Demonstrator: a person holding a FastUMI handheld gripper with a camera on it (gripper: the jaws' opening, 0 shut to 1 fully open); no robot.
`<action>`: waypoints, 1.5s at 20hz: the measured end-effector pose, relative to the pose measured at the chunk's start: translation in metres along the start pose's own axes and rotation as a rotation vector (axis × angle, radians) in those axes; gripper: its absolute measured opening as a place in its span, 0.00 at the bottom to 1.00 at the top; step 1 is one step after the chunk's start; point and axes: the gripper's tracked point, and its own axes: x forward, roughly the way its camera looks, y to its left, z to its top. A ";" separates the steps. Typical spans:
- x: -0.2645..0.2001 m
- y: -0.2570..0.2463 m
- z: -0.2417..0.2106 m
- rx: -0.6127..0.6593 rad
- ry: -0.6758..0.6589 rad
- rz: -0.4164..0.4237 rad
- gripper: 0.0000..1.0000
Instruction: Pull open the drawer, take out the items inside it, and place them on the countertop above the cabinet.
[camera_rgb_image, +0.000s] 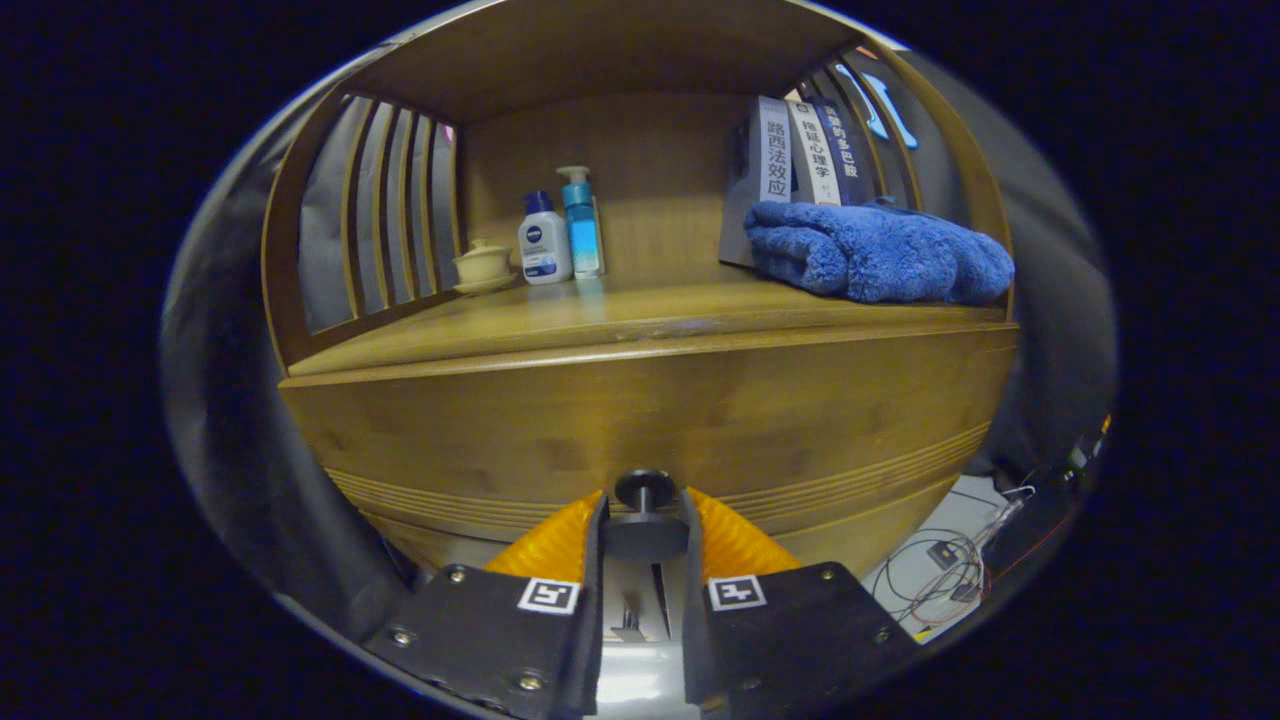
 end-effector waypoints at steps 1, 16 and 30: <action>-0.004 0.000 -0.002 0.002 0.007 -0.008 0.33; -0.140 -0.010 -0.055 -0.015 0.143 -0.109 0.33; -0.218 0.000 -0.024 -0.100 0.071 -0.072 0.50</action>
